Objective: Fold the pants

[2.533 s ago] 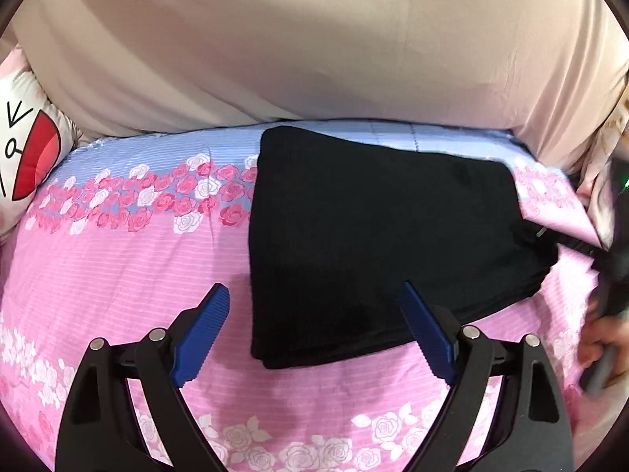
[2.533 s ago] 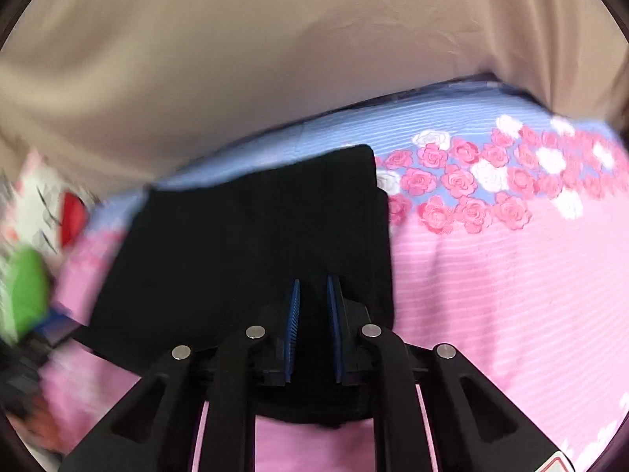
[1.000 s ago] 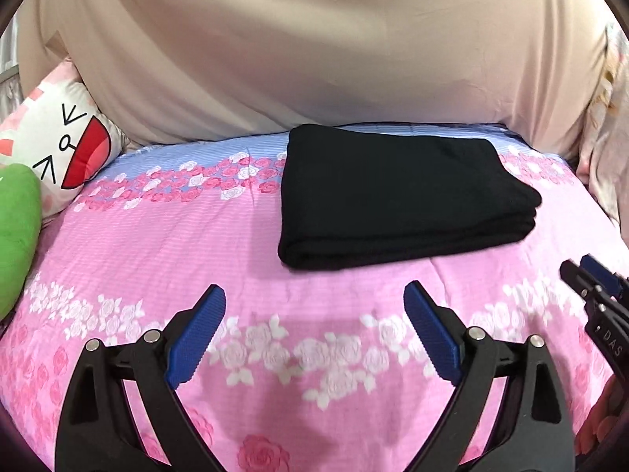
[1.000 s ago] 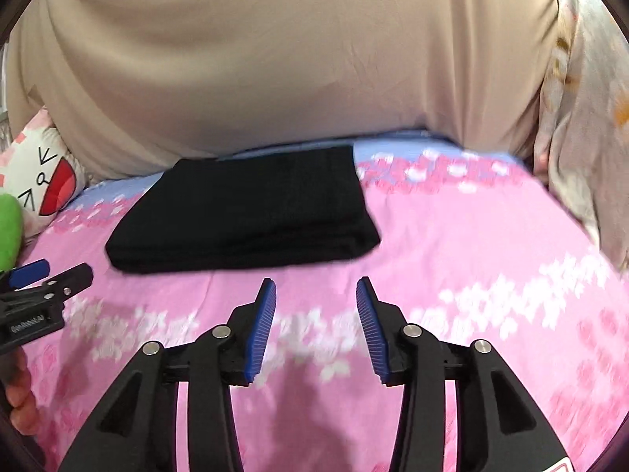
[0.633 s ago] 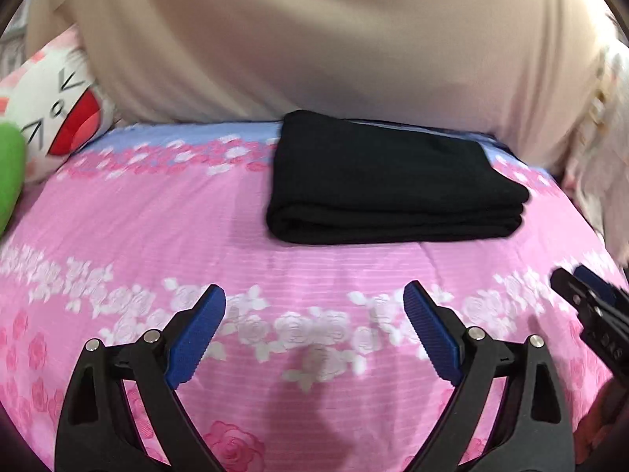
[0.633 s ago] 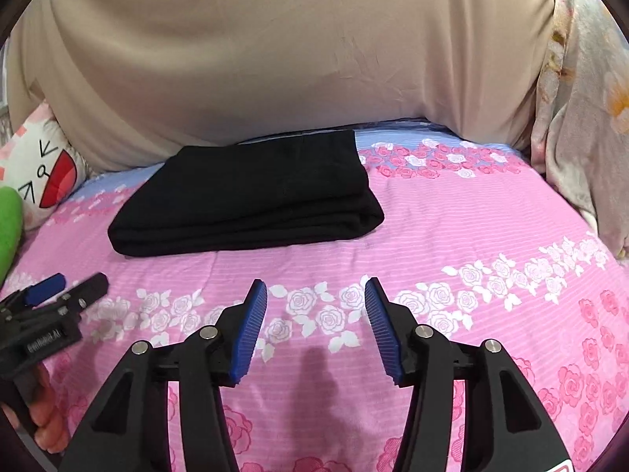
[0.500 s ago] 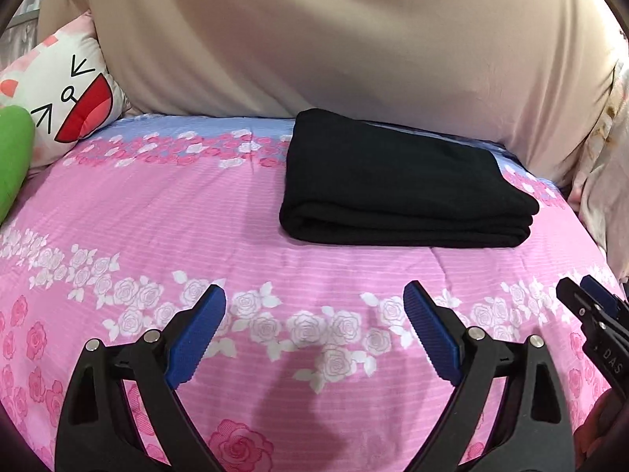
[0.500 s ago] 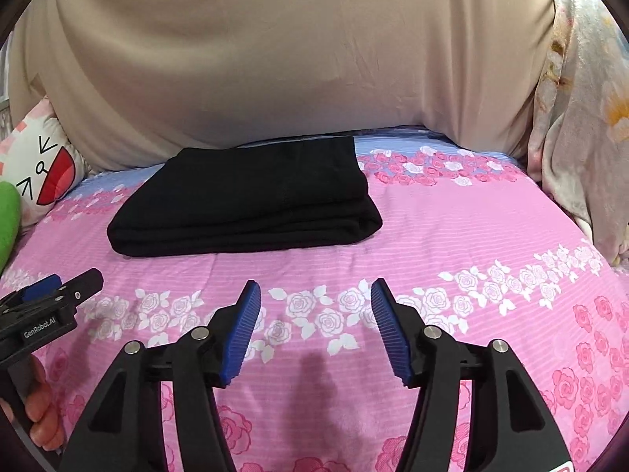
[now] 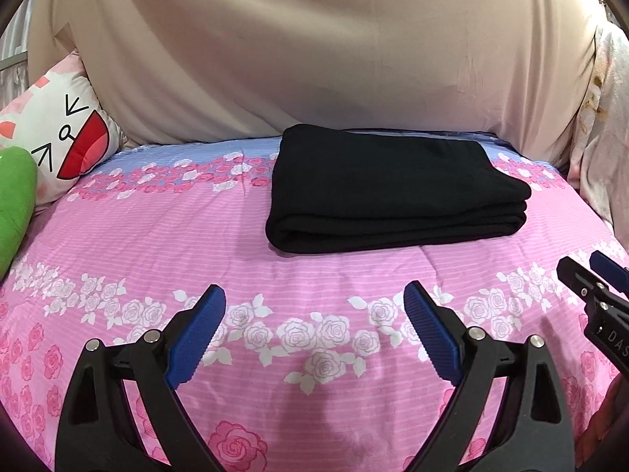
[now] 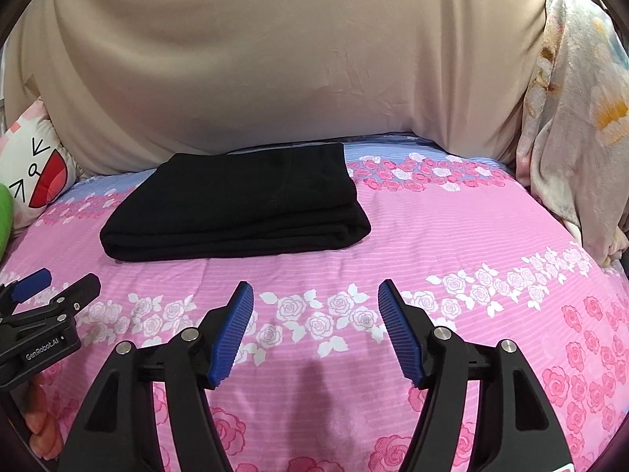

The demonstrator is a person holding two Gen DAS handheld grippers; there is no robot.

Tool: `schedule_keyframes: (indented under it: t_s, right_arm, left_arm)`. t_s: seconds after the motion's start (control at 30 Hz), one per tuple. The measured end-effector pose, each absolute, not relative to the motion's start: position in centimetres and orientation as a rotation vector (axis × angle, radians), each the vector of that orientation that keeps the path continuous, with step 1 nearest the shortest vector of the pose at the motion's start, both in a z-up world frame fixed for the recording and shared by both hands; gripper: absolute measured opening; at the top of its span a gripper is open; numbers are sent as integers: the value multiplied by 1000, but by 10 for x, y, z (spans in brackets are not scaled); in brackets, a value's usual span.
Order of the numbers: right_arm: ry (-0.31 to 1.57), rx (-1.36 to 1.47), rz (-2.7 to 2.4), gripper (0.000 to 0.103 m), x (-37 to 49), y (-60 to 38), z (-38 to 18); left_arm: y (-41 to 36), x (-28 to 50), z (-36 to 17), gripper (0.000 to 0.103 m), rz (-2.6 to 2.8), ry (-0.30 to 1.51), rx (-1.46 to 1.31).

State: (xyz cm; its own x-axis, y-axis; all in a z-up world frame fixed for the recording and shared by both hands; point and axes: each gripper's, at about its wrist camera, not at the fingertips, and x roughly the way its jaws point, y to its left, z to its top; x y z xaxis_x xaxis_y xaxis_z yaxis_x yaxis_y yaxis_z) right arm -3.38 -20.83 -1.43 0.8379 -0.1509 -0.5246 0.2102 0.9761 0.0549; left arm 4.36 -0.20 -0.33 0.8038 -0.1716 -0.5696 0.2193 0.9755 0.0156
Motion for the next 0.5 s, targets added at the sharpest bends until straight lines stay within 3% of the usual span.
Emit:
schedule_keyframes:
  t_s: [0.5]
  right_arm:
    - [545, 105, -192, 69, -33, -210, -15]
  left_arm:
    - [-5, 40, -2, 90, -208, 582, 103]
